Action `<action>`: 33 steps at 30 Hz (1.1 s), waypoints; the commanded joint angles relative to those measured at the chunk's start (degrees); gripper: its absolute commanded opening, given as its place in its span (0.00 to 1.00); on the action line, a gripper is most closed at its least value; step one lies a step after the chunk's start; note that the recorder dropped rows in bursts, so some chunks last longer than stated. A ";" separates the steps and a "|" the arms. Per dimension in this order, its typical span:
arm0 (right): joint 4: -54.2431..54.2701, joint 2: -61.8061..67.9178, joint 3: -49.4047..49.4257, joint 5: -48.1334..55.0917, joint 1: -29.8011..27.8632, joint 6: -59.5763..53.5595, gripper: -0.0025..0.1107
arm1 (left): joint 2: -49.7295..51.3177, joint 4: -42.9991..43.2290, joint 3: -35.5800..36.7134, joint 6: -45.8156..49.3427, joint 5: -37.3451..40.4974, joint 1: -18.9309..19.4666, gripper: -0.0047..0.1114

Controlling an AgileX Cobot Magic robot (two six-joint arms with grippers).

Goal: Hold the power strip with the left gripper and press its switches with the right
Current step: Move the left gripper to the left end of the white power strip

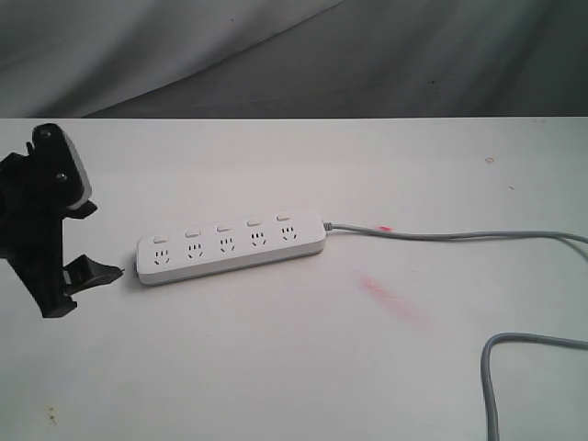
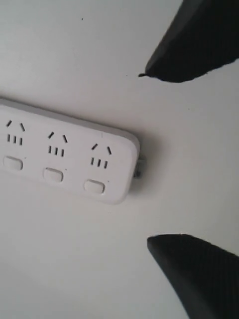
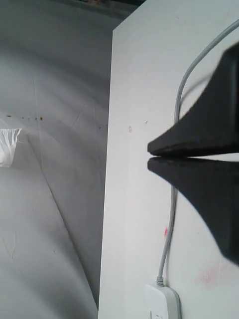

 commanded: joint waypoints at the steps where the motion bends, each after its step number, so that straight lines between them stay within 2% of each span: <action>1: -0.60 -0.26 0.21 -0.60 -0.34 -0.13 0.02 | 4.01 -11.03 -0.27 13.48 -0.25 -0.21 0.72; 5: -0.60 -0.26 0.21 -0.60 -0.34 0.00 0.02 | 8.32 -15.56 -1.36 18.27 0.27 0.06 0.72; 13: -0.60 -0.26 0.21 -0.60 -0.34 0.00 0.02 | 17.34 -12.04 -11.24 18.03 7.39 0.52 0.72; 19: -0.60 -0.26 0.21 -0.60 -0.34 -0.12 0.02 | 22.00 -9.09 -16.26 17.94 15.24 4.06 0.72; 24: -0.60 -0.26 0.21 -0.60 -0.34 -0.12 0.02 | 22.85 -7.75 -17.89 17.94 14.86 5.41 0.72; 33: -0.60 -0.26 0.21 -0.60 -0.34 0.00 0.02 | 27.07 -7.17 -20.62 16.84 15.21 5.41 0.72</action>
